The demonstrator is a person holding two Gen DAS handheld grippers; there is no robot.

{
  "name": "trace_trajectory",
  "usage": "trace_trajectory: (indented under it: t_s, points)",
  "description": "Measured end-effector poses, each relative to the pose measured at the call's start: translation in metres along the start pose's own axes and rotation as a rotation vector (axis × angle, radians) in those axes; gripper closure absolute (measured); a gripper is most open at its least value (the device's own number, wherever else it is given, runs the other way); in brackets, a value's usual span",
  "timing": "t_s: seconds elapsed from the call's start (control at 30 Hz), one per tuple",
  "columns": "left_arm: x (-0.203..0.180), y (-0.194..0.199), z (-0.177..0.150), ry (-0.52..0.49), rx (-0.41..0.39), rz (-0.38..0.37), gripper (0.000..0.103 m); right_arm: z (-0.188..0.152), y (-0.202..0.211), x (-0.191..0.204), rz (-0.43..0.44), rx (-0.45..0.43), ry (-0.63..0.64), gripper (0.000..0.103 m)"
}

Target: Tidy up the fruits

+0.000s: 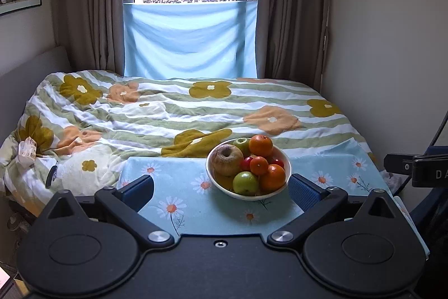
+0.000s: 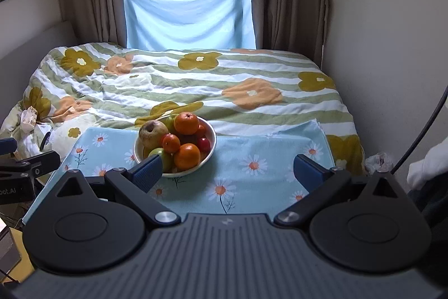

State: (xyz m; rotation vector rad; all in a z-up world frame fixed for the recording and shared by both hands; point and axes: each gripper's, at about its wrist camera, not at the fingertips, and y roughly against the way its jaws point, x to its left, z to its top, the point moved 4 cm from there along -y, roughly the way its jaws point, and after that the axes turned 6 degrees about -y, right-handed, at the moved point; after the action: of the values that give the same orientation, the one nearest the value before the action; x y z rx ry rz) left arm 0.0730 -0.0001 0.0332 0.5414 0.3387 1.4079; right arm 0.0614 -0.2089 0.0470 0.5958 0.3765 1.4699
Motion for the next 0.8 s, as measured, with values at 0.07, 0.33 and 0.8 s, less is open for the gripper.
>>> trace_trajectory:
  t_s: [0.07, 0.33, 0.8]
  points:
    - [-0.004, 0.003, -0.005, -0.002, -0.004, 0.009, 0.000, -0.009, 0.002, -0.005, -0.003, 0.010, -0.010, 0.000]
    - [-0.012, 0.013, -0.012, -0.010, -0.005, 0.018, 0.000, -0.026, 0.009, -0.014, -0.004, 0.040, -0.020, 0.000]
    - [-0.013, 0.015, -0.017, -0.009, 0.008, 0.012, 0.000, -0.028, 0.015, -0.016, -0.024, 0.034, -0.023, 0.000]
